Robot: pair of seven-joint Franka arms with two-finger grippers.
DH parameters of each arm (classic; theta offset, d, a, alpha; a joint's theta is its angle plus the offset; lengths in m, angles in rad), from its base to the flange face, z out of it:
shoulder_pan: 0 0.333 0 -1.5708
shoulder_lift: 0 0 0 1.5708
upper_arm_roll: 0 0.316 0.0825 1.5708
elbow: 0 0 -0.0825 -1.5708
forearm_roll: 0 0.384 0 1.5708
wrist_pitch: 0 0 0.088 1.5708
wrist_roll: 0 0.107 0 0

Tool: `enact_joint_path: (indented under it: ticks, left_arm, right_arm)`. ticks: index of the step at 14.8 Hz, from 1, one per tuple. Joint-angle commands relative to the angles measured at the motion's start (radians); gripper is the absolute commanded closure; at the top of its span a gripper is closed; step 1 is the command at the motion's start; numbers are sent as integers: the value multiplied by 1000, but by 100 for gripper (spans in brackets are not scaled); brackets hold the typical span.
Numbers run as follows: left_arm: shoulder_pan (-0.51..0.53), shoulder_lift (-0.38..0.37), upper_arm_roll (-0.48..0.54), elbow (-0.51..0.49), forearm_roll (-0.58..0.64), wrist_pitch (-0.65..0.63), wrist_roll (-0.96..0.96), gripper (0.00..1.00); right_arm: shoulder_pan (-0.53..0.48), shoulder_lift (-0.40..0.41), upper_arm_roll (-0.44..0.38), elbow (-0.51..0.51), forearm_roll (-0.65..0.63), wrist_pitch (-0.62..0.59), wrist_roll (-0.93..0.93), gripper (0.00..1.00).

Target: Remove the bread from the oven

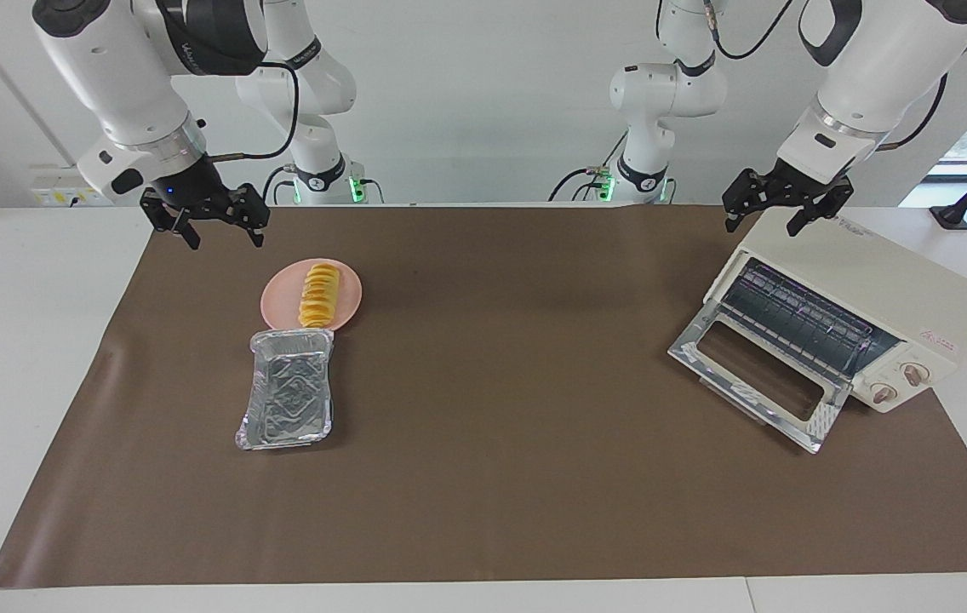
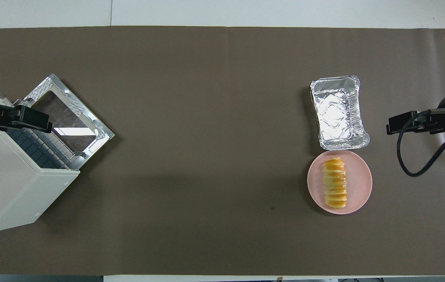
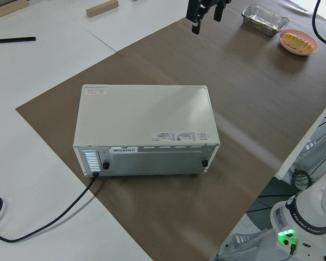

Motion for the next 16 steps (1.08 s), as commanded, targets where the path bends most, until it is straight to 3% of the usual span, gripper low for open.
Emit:
enact_joint_path:
  ticks: [1,16]
  left_arm:
    - [-6,-26,9,-28,-14,18,4,0]
    - [-6,-26,9,-28,-14,17,4,0]
  right_arm:
    - [-10,10,6,21,-22,-45,-9,0]
    - [-19,-4,3,21,-53,-95,-84,0]
